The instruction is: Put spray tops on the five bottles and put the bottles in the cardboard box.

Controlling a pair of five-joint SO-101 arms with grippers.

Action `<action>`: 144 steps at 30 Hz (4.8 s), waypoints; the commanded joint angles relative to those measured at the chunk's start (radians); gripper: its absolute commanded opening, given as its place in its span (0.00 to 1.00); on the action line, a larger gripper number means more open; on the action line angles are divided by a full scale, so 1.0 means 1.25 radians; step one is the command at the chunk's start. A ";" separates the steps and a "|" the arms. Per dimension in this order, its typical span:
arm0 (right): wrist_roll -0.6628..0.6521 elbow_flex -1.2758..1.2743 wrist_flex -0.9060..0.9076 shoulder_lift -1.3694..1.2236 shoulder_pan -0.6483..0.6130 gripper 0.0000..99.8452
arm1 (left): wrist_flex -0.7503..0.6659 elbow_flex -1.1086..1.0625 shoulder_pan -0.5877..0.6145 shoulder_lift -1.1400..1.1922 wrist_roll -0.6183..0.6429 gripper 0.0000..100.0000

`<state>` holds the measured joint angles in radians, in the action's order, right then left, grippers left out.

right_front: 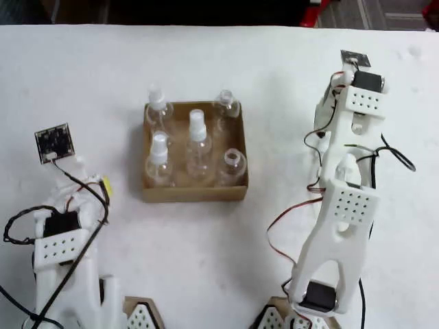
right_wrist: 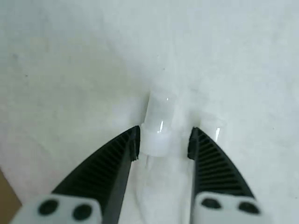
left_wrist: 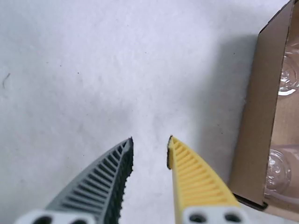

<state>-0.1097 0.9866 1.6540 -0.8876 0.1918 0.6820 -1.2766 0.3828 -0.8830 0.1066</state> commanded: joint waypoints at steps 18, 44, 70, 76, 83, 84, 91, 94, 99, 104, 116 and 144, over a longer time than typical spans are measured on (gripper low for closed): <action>0.002 0.001 -0.018 0.001 -0.026 0.14 | -0.022 0.002 -0.010 -0.009 -0.009 0.12; 0.002 0.079 0.001 -0.018 -0.033 0.02 | -0.022 0.002 -0.010 -0.009 -0.009 0.12; 0.009 -0.622 -0.159 1.147 -0.255 0.02 | -0.021 0.002 -0.010 -0.009 -0.009 0.12; 0.004 -1.067 -0.595 1.429 -0.261 0.01 | -0.021 0.002 -0.010 -0.009 -0.009 0.12; 0.002 -1.337 -1.100 1.501 -0.299 0.01 | -0.023 0.002 -0.010 -0.009 -0.009 0.12; 0.002 -1.337 -1.127 1.476 -0.314 0.01 | -0.023 0.002 -0.010 -0.009 -0.009 0.12; 0.010 -1.164 -1.197 1.202 -0.397 0.01 | -0.025 0.004 -0.010 -0.009 -0.009 0.12; 0.010 -1.067 -1.199 1.108 -0.412 0.01 | -0.025 0.004 -0.010 -0.009 -0.009 0.12; 0.010 -0.978 -1.200 0.991 -0.429 0.01 | -0.025 0.004 -0.010 -0.009 -0.009 0.12; 0.059 -0.982 -1.229 0.937 -0.424 0.01 | -0.025 0.004 -0.010 -0.009 -0.009 0.12; 0.129 -1.073 -1.233 1.012 -0.417 0.01 | -0.026 0.004 -0.010 -0.009 -0.009 0.12; 0.128 -1.199 -1.358 1.011 -0.413 0.01 | -0.026 0.004 -0.010 -0.009 -0.009 0.12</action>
<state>0.0391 -0.5201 -0.0169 0.3368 -0.3376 0.6743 -1.2766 0.3828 -0.8830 0.1066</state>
